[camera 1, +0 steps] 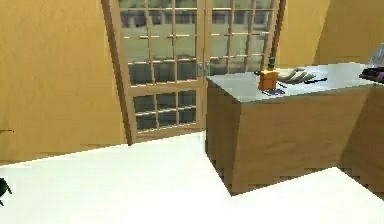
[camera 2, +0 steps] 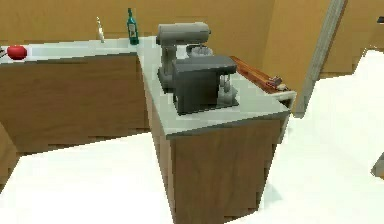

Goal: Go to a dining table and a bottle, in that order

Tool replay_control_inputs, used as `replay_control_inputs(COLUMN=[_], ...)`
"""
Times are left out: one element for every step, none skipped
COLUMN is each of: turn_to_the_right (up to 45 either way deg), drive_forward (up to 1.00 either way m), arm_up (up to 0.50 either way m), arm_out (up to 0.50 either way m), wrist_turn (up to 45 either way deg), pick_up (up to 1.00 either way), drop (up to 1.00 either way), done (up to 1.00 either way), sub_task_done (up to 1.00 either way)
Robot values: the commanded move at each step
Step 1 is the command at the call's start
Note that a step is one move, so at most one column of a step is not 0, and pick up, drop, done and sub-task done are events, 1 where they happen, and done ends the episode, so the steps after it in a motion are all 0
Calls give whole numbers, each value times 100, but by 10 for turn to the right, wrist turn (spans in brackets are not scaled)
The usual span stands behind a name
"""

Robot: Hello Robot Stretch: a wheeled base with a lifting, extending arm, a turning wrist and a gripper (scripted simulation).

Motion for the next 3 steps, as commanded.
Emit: replay_control_inputs(turn_to_the_right=[330,0,450], drive_forward=[0,75,0], arm_up=[0,0,0], arm_out=[0,0,0], wrist_turn=[0,0,0], pick_up=[0,0,0], drop=[0,0,0], done=[0,0,0], sub_task_done=[0,0,0])
